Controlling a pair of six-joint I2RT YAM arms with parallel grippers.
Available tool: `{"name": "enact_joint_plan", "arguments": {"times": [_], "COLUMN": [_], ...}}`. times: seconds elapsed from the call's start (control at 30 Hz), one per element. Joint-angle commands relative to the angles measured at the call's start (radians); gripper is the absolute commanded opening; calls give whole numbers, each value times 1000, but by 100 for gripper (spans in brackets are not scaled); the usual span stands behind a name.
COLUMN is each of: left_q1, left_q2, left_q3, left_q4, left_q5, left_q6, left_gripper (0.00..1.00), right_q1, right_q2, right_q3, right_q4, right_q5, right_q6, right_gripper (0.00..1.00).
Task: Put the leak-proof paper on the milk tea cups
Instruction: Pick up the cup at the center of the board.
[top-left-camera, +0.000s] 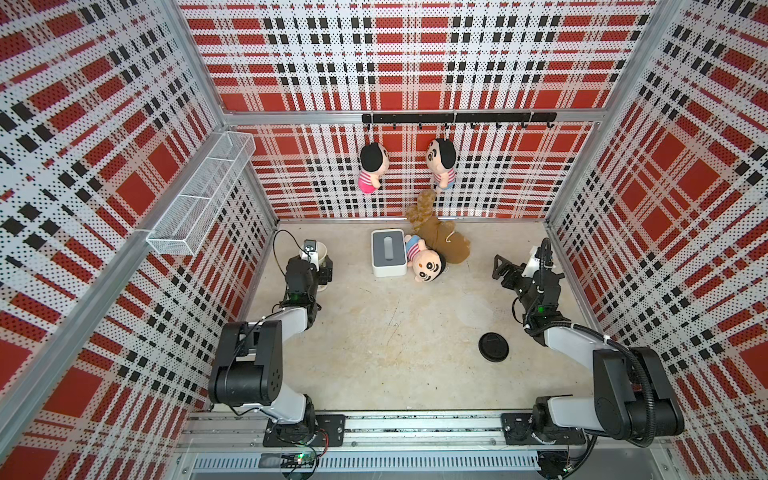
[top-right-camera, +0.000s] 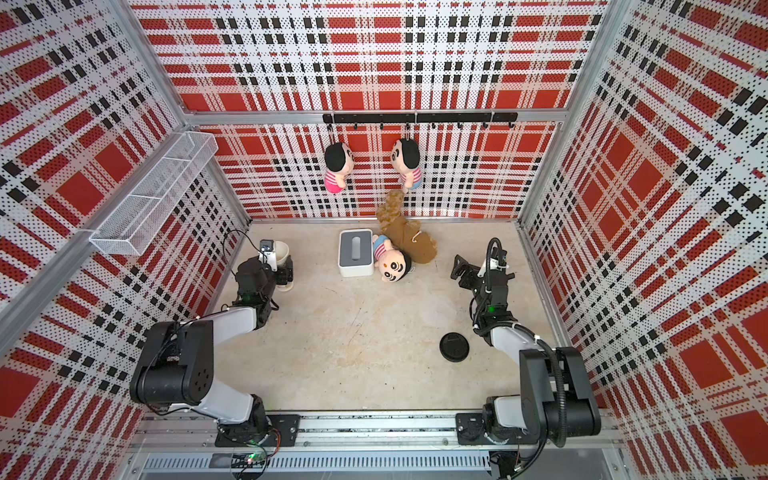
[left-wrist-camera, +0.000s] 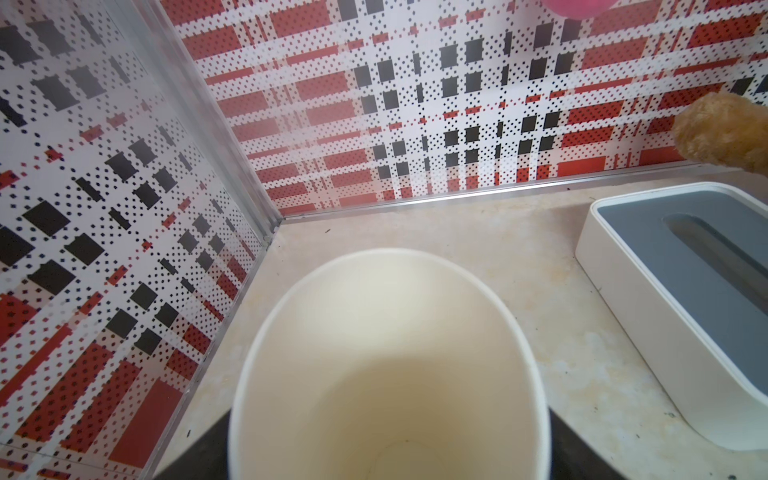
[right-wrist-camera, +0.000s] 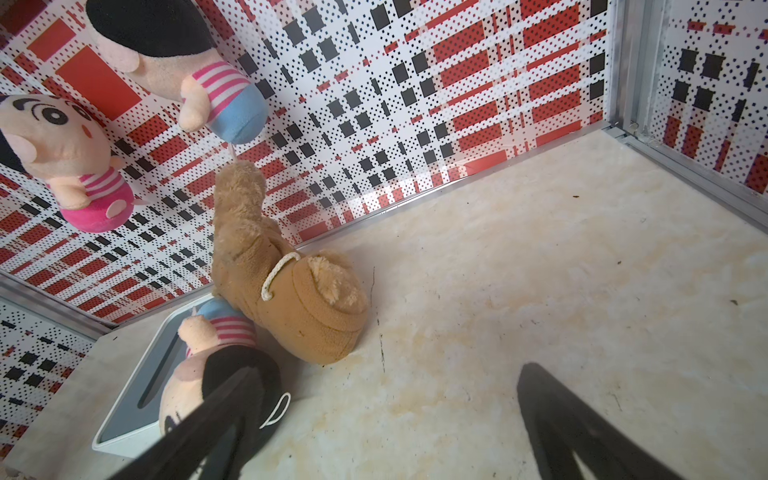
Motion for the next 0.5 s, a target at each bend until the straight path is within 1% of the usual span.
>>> {"name": "enact_joint_plan", "arguments": {"times": [0.0,0.13,0.2,0.27,0.33,0.4,0.47], "left_q1": [1,-12,-23,-50,-101,-176,-264], "left_q2": [-28,-108,-159,-235,-307,-373,-422], "left_q3": [-3,-25,-31,-53,-78,-101,-125], "left_q4": [-11,-45,-77,-89,-89,-89,-89], "left_q5": [19,64,132,220,286,306,326], "left_q6": [5,-9,-19,-28,-42,-54,-55], "left_gripper": [83,83,83,83,83,83,83], "right_q1": [6,8,16,31,54,80,102], "right_q2": [-12,-19,-21,-17,-6,12,34], "right_q3": [23,59,95,144,186,221,236], "right_q4": [-10,-110,-226,-391,-556,-712,-819], "right_q5": [-13,-63,-93,-114,-114,-91,-52], "right_q6": [6,17,34,46,45,44,32], "right_gripper": [100,100,100,100,100,100,100]}}
